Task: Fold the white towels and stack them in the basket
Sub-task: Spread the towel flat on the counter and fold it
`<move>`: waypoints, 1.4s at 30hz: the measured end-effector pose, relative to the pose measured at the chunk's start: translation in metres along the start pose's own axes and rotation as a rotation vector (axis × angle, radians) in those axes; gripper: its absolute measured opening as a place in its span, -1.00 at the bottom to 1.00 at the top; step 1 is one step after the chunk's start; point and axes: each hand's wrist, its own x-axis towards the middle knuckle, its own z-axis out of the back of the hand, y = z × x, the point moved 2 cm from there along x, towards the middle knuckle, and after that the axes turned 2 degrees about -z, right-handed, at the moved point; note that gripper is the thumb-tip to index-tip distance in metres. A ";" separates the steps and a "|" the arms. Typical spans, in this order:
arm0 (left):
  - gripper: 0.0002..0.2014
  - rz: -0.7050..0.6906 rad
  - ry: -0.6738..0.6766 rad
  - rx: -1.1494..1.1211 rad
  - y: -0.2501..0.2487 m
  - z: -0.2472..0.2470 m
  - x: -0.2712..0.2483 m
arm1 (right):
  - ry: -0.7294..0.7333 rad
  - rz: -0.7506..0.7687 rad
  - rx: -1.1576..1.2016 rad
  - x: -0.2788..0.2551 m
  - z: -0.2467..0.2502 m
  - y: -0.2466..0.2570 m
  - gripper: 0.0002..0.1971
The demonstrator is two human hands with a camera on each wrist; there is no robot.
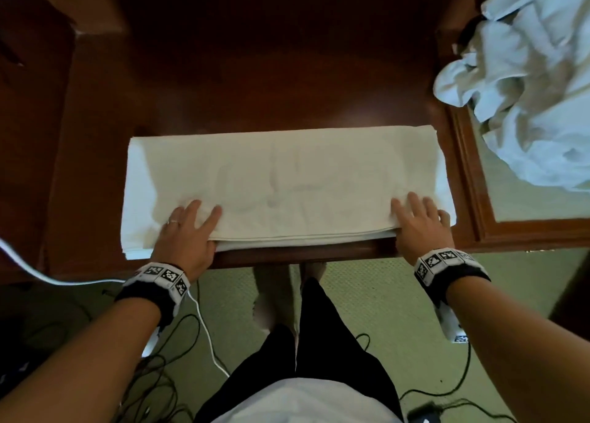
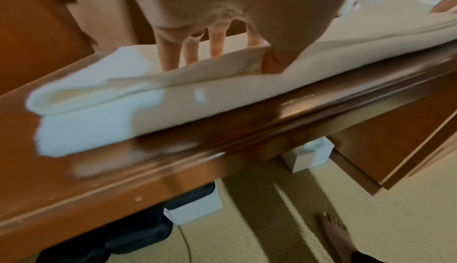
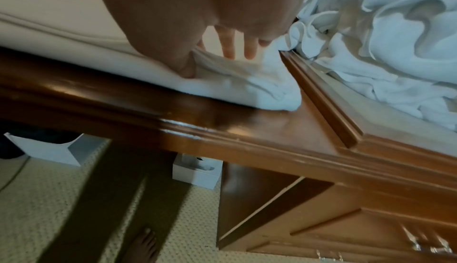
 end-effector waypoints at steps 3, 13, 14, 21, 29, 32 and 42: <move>-0.32 -0.008 -0.003 -0.046 0.003 0.000 0.013 | 0.010 0.059 0.113 0.016 0.000 -0.007 -0.32; -0.33 -0.053 -0.068 -0.001 -0.003 -0.017 -0.002 | -0.049 0.046 0.124 0.021 -0.003 -0.073 -0.51; -0.37 -0.061 -0.081 -0.006 -0.003 -0.015 -0.002 | -0.084 0.051 0.127 0.023 -0.002 -0.073 -0.57; -0.34 -0.039 -0.079 -0.066 0.004 -0.017 -0.009 | -0.028 -0.169 0.045 0.006 -0.013 -0.067 -0.44; -0.19 -0.160 -0.104 -0.085 0.047 -0.015 -0.029 | -0.248 0.262 0.359 -0.003 -0.027 0.006 -0.38; -0.35 -0.175 -0.043 -0.051 0.044 -0.015 -0.034 | -0.281 0.224 0.417 -0.016 -0.031 0.005 -0.58; -0.21 -0.071 0.000 -0.006 -0.020 -0.010 0.028 | -0.130 0.267 0.262 0.022 0.008 0.097 -0.41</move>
